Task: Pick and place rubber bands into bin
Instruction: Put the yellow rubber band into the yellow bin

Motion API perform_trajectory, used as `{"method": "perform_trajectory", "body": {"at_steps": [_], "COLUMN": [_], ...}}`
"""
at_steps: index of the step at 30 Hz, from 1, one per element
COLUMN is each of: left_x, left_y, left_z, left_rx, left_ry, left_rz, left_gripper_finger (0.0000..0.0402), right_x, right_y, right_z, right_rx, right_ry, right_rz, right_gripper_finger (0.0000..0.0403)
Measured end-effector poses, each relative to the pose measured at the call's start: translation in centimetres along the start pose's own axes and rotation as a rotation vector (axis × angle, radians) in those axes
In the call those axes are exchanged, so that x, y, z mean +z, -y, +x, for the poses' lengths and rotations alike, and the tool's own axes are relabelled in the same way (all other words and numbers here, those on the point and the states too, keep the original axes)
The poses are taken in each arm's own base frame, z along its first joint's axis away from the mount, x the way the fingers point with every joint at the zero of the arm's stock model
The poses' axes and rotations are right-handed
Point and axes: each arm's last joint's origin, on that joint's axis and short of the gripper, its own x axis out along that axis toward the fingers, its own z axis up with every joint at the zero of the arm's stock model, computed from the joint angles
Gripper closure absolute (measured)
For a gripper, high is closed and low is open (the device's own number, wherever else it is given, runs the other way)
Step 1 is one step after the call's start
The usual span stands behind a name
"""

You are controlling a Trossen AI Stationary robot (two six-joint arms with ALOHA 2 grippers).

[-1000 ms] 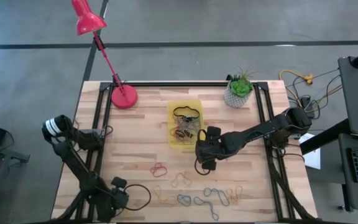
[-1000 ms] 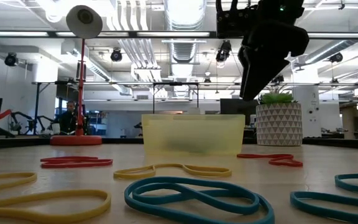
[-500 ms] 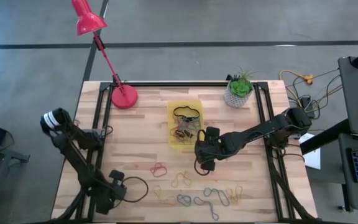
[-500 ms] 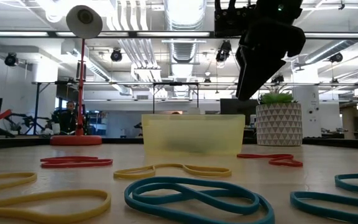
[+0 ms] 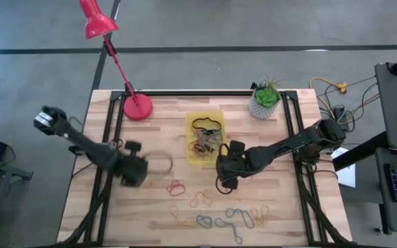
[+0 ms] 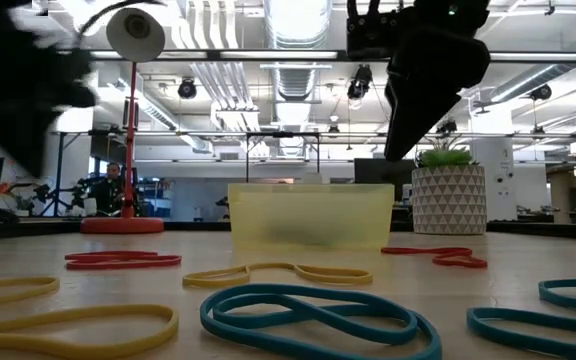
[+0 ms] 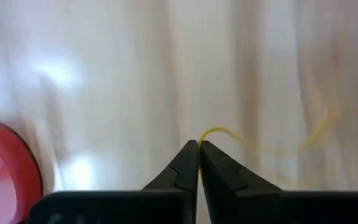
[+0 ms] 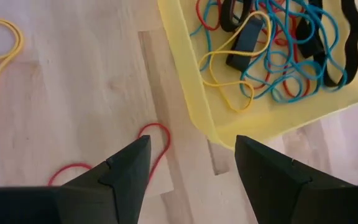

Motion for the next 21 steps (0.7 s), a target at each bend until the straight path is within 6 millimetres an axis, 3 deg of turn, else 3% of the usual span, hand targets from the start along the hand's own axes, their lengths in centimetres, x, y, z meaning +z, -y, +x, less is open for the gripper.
{"method": "perform_trajectory", "body": {"at_steps": [2, 5, 9, 14, 18, 21], "left_x": [1.0, 2.3, 6.5, 12.3, 15.8, 17.6], "left_y": [-2.5, -5.2, -8.6, -12.3, -14.5, -14.9], "left_z": [-0.7, -1.4, -2.4, -2.0, -0.2, 1.7], "left_rx": [-0.004, 0.016, 0.06, 0.074, 0.126, 0.13], "left_ry": [0.078, 0.202, 0.481, 0.75, 0.706, 0.64], "left_rz": [-0.133, -0.159, -0.254, -0.331, -0.296, -0.254], "left_gripper_finger": [0.0401, 0.0401, 0.0401, 0.0401, 0.0401, 0.0401], "right_x": [-0.4, -1.0, -1.9, -2.9, -3.8, -4.5], "right_y": [-0.3, -0.9, -2.0, -3.0, -3.8, -4.4], "right_z": [-0.2, -0.5, -0.8, -1.3, -1.8, -2.2], "right_rx": [-0.003, -0.005, 0.001, 0.002, -0.004, -0.009], "right_ry": [-0.013, -0.032, -0.037, -0.048, -0.06, -0.069], "right_rz": [0.018, 0.038, 0.074, 0.156, 0.206, 0.24], "right_gripper_finger": [0.0183, 0.0183, 0.0183, 0.0183, 0.0183, 0.0183]}}
